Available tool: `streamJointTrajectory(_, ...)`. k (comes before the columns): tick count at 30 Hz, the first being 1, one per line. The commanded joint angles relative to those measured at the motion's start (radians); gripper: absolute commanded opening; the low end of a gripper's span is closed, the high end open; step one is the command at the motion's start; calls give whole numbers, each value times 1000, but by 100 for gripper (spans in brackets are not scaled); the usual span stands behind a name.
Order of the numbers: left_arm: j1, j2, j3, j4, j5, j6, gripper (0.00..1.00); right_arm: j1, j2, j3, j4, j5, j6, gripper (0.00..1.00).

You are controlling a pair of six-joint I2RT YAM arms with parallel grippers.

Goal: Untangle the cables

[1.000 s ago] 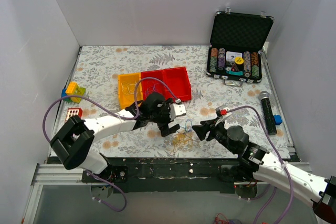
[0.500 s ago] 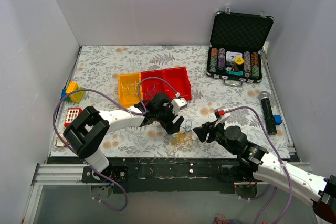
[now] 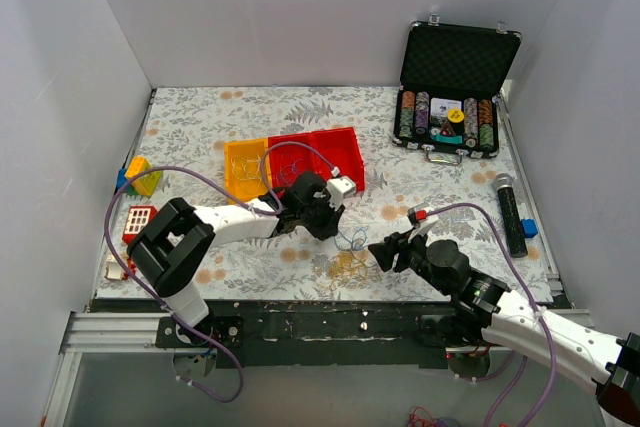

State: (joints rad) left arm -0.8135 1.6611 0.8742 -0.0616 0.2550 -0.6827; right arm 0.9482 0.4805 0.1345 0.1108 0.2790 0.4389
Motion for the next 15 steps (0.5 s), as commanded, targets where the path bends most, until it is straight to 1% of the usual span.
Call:
streamJointTrajectory(1, 4, -9, 65, 39, -17, -18, 9, -3, 10, 36, 41, 11, -12, 61)
streamJointTrajectory(3, 2, -20, 84, 25, -20, -18, 0, -3, 13, 39, 43, 12, -15, 61)
streamJointTrajectory(7, 2, -70, 137, -27, 3, 0, 0, -3, 17, 56, 38, 25, -35, 61)
streamJointTrajectory(10, 2, -127, 187, -104, 42, 23, 0, -2, 21, 86, 21, 45, -63, 61)
streamJointTrajectory(15, 2, -247, 183, -155, 64, 127, 0, -2, 14, 126, -2, 80, -101, 61)
